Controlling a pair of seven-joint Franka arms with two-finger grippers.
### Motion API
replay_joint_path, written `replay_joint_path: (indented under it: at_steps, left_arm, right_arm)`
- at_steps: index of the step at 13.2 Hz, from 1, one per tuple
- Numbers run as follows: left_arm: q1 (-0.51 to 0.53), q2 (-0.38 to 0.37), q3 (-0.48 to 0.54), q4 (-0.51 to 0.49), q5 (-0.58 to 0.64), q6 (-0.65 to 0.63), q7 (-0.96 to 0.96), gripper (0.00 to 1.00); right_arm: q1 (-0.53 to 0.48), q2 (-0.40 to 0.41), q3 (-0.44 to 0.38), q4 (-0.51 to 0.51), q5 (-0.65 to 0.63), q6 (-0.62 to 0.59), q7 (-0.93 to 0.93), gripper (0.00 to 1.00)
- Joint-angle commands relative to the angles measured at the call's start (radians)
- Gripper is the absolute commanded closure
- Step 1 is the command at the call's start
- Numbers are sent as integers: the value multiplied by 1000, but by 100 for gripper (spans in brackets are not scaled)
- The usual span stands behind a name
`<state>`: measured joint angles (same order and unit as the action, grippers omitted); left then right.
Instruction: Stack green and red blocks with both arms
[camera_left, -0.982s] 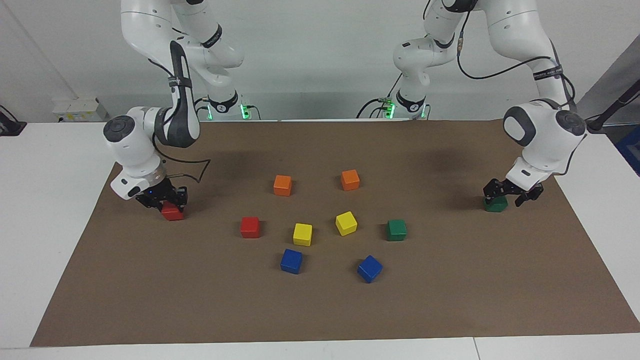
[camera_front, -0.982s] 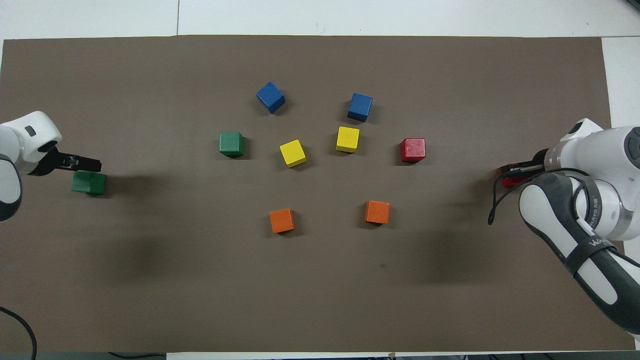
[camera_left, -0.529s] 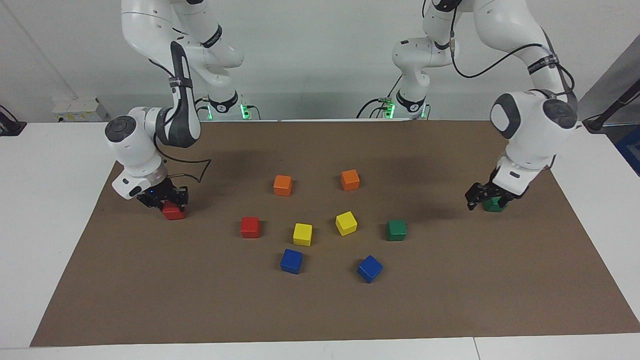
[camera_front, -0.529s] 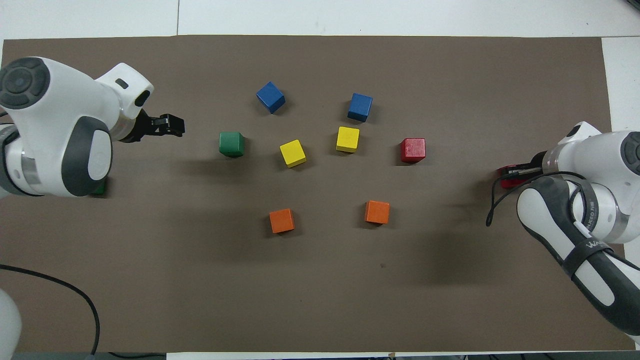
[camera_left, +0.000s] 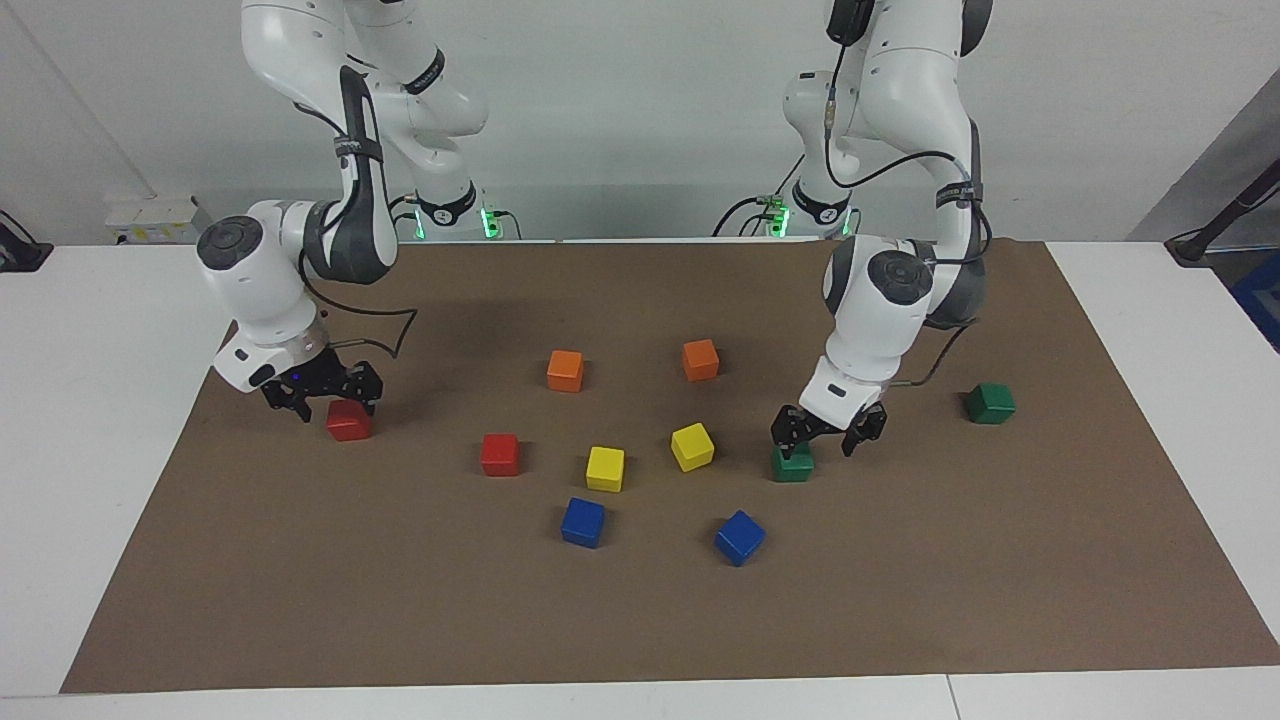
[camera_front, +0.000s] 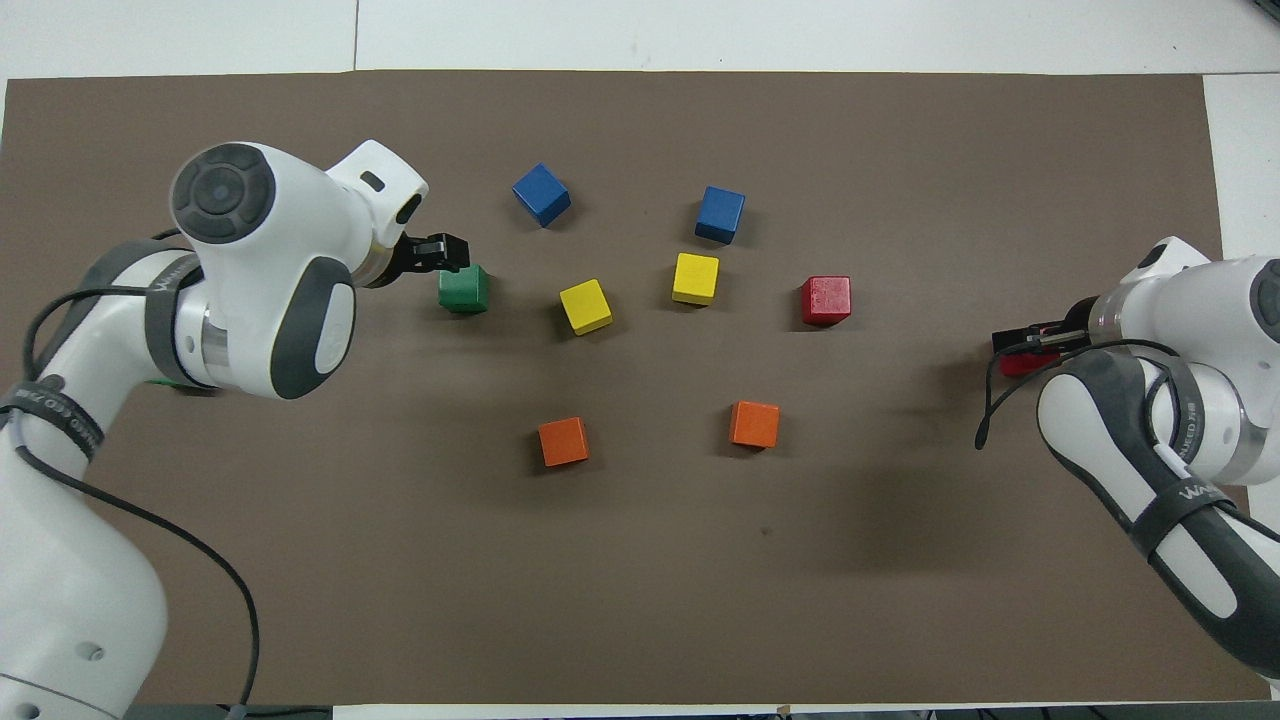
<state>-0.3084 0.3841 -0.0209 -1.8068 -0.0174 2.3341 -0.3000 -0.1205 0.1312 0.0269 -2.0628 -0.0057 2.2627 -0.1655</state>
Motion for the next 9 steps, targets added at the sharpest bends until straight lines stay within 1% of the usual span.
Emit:
replay_joint_path:
  at_steps: [1,3,6,8,9]
  left_arm:
    - [-32,41,19,27,5,28,-7,0]
    - [-32,65,19,20,7,74,-10,0]
    - [-34,67,19,-3,8,94,-10,0]
    - [-46,64,19,-35,14,123,-11,0]
    - [-52,59,19,-52,25,132,-11,34]
  right_arm:
    - [43,37,45,156,4,-106,127,0]
    - [109,57,44,202,-13,-98,228,0]
    - [218,142,44,294,-13,-75,380,1]
    - [287,179,44,308,-13,-46,460,1]
    - [295,189,44,306,-14,-39,469,1]
